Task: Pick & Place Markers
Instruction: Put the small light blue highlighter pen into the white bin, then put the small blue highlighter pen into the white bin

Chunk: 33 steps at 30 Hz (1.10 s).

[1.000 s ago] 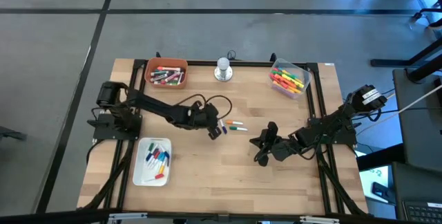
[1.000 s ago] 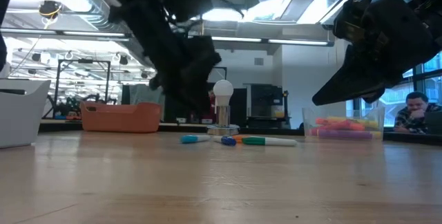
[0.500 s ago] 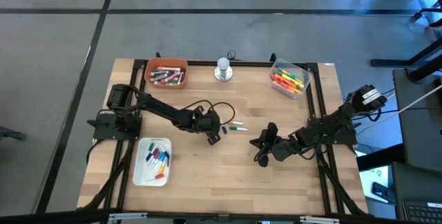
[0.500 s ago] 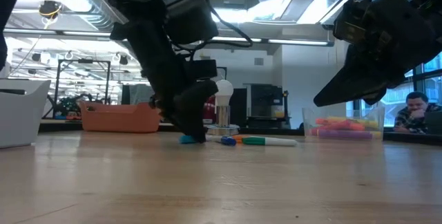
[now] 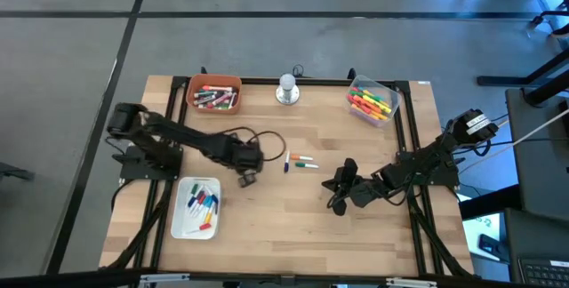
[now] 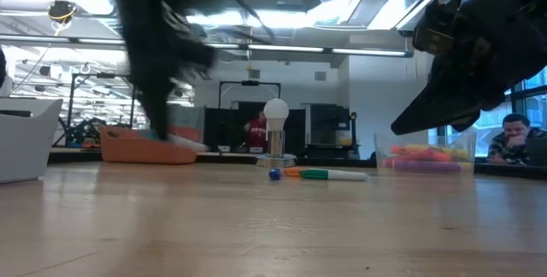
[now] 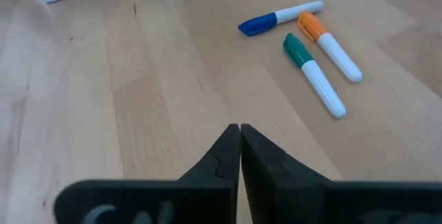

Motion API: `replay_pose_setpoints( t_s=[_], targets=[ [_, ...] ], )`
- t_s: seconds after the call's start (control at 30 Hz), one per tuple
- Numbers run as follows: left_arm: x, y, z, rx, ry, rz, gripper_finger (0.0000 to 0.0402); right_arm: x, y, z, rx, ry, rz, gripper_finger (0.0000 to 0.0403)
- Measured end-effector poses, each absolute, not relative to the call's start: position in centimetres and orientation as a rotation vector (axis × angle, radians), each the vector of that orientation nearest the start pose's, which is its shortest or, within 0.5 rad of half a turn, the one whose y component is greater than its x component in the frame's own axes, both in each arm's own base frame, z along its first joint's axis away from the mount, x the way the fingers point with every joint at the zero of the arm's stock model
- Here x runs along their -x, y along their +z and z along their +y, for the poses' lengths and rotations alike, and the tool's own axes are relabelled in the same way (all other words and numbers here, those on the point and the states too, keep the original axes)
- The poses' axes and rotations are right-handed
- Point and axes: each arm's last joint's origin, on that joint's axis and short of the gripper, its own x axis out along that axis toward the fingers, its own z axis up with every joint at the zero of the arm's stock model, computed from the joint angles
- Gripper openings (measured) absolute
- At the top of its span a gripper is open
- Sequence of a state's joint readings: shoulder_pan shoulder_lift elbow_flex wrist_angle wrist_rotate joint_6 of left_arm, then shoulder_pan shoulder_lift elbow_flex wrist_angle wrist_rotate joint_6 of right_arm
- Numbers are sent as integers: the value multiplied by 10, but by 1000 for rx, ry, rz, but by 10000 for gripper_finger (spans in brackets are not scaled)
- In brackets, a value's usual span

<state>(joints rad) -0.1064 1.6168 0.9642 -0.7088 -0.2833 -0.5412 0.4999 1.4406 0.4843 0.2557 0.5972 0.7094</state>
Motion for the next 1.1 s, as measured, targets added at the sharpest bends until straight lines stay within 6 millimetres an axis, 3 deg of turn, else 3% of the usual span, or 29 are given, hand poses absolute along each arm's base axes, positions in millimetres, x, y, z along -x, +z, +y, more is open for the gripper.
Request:
replay_pose_setpoints(
  t_s=[0.13, 0.27, 0.37, 0.5, 0.7, 0.83, 1.1],
  targets=[
    [-239, 216, -36, 240, 509, 1363, 46, -223, 140, 103, -335, -302, 532, 14],
    [-202, 261, -49, 346, 577, 1270, 37, -223, 140, 103, -332, -304, 535, 14],
    [-179, 277, -63, 408, 549, 1203, 37, -223, 140, 103, -332, -305, 536, 14],
    [-158, 268, -84, 442, 536, 1213, 43, -223, 140, 103, -332, -305, 536, 14],
    [-141, 228, -112, 617, 496, 1359, 41, -223, 140, 103, -332, -305, 536, 14],
    [-135, 214, -119, 670, 527, 1407, 58, -223, 140, 103, -331, -308, 534, 14],
    [-135, 213, -119, 667, 548, 1388, 116, -223, 140, 103, -351, -314, 530, 14]
  ],
)
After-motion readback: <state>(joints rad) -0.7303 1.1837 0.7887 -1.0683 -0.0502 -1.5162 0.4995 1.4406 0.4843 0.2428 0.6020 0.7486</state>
